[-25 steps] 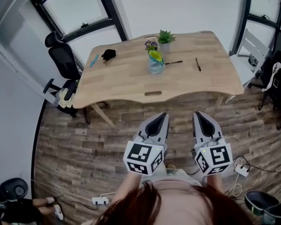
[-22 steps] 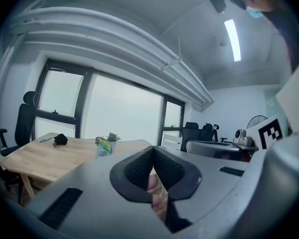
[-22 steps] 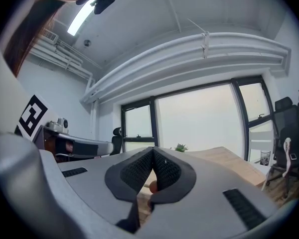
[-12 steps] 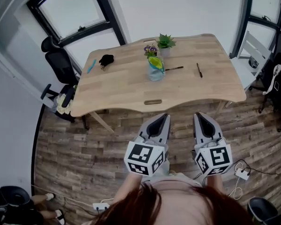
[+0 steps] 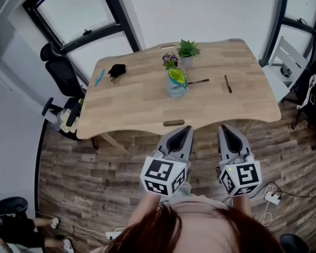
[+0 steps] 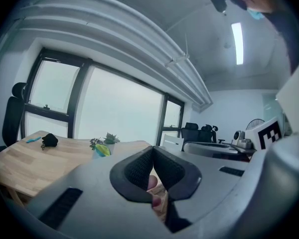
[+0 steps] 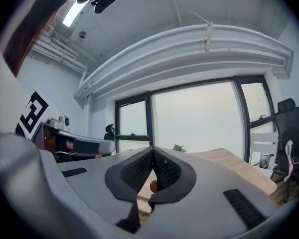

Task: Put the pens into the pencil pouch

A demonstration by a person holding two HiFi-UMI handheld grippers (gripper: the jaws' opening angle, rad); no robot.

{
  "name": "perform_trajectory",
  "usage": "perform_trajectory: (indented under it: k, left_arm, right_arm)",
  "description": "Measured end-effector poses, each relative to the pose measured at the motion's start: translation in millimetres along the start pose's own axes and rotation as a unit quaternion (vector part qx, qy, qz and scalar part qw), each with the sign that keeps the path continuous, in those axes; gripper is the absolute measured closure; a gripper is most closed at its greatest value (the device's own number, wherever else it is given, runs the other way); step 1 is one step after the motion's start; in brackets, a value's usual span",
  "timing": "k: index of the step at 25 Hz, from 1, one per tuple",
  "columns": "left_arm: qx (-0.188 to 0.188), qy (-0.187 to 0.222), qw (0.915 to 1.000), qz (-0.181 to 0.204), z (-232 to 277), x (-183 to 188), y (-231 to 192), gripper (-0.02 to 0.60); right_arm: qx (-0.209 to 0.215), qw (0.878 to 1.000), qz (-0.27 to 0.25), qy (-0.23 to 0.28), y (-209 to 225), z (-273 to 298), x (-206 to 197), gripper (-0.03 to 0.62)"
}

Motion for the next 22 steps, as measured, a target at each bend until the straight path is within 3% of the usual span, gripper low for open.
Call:
perform_trajectory:
  k: [22]
  left_arm:
    - [-0.046, -0.012, 0.9985, -0.027, 72, -7, -93, 0.578]
  right_arm:
    - [-0.046, 0.999, -0.026, 0.009, 10, 104, 11, 0.594]
Point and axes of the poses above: the fingertips, and each gripper's own axes: z forward along the fingers, y to its right, x out of its top, the point moved 2 cm from there along -z, backward along the fingers, and after that the axes turned 13 degrees about z, right-handed, at the moved point
